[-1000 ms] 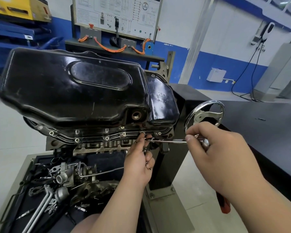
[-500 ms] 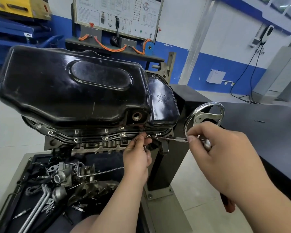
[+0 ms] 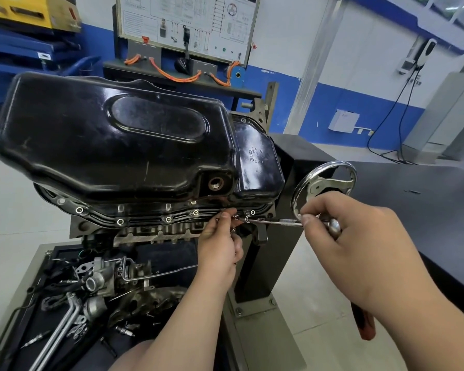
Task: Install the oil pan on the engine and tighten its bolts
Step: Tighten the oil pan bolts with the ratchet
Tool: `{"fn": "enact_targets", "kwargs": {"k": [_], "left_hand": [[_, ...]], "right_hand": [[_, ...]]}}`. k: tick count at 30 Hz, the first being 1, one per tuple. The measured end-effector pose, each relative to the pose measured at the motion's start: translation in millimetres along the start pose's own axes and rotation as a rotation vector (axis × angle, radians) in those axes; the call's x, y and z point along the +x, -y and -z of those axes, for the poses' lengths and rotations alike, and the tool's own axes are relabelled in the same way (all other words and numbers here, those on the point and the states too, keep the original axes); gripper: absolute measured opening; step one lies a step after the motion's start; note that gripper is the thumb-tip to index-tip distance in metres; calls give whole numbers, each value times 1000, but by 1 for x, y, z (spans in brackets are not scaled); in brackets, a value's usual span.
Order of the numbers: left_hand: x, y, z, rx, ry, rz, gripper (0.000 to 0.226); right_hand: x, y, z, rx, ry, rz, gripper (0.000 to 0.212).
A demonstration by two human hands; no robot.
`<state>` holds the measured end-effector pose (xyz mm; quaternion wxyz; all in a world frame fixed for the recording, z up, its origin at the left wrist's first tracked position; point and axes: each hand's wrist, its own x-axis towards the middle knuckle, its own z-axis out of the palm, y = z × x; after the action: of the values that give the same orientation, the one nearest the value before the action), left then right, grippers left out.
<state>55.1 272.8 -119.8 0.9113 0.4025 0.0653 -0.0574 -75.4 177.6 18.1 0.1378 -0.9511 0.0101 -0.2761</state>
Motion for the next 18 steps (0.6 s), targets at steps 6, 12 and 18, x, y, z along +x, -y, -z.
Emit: {"fn": "enact_targets", "kwargs": {"k": [6,12,18], "left_hand": [[-9,-2,2,100,-40,-59,21],[-18,-3,3,-24,-12,6,24],[-11,-4,5,-281,54,137,28]], "right_hand": [[0,7,-6,-110,41,22,14],[-1,13,-7,-166,54,34,13],[-14,18,-16,-209,-10,83,5]]}}
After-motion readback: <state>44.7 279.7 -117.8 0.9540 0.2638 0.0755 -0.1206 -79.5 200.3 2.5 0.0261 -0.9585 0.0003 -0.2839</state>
